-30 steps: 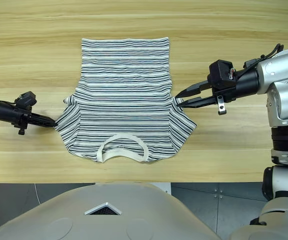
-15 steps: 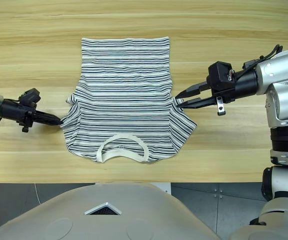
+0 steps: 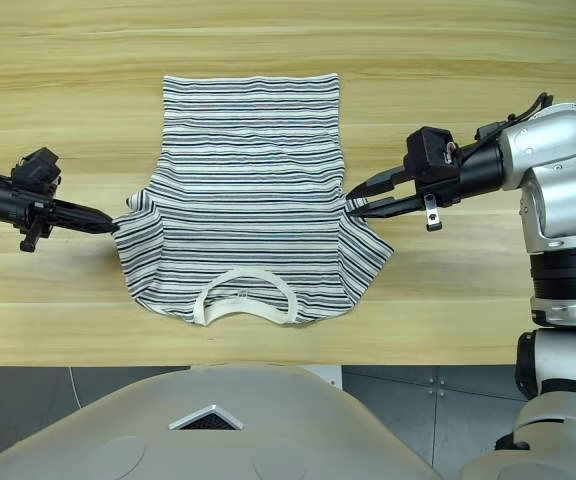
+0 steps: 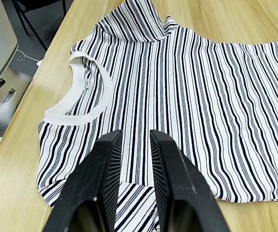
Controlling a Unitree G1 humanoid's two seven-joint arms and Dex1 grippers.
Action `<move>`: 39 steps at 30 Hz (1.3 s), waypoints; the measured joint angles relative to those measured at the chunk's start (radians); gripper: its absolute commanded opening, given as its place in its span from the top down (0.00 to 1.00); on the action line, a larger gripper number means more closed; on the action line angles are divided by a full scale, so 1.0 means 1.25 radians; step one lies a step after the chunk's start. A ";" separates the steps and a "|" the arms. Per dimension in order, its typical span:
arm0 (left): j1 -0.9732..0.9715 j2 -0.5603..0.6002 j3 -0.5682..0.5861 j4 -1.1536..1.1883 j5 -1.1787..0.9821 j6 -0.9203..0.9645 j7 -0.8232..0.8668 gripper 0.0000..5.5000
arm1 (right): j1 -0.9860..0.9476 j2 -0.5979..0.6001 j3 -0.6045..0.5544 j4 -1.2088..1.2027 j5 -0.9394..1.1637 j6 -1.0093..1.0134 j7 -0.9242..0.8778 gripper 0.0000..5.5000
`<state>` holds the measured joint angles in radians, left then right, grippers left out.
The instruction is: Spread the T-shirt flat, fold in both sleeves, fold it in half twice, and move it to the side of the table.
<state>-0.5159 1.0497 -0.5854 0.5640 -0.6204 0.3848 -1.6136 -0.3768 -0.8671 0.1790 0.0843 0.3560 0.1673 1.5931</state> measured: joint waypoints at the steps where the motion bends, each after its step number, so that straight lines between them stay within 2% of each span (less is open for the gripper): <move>1: 0.000 0.000 0.000 -0.007 0.000 0.001 0.000 0.98 | 0.000 0.000 0.000 0.000 0.000 -0.001 0.000 0.80; 7: -0.010 -0.003 -0.003 -0.050 0.015 0.005 0.000 0.98 | 0.000 0.003 0.001 0.005 -0.001 -0.005 0.000 0.80; 13: -0.079 -0.054 -0.038 -0.062 0.059 0.006 0.000 0.98 | 0.001 0.006 0.002 0.009 -0.006 -0.012 0.000 0.80; 29: -0.190 -0.196 -0.213 -0.109 0.101 -0.011 0.000 0.98 | 0.010 0.013 0.002 0.016 -0.014 -0.033 0.000 0.80; 35: -0.225 -0.265 -0.250 -0.074 0.128 -0.029 0.000 0.98 | 0.014 0.019 0.002 0.014 -0.014 -0.034 0.000 0.80; 37: -0.228 -0.284 -0.252 -0.043 0.142 -0.035 0.000 0.93 | 0.015 0.021 0.002 0.013 -0.014 -0.034 0.000 0.80; 39: -0.229 -0.293 -0.252 -0.020 0.149 -0.040 0.000 0.91 | 0.016 0.022 0.002 0.012 -0.014 -0.034 0.000 0.80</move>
<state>-0.8022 0.6830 -0.9001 0.5384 -0.4344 0.3345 -1.6136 -0.3566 -0.8398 0.1810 0.0990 0.3381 0.1243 1.5932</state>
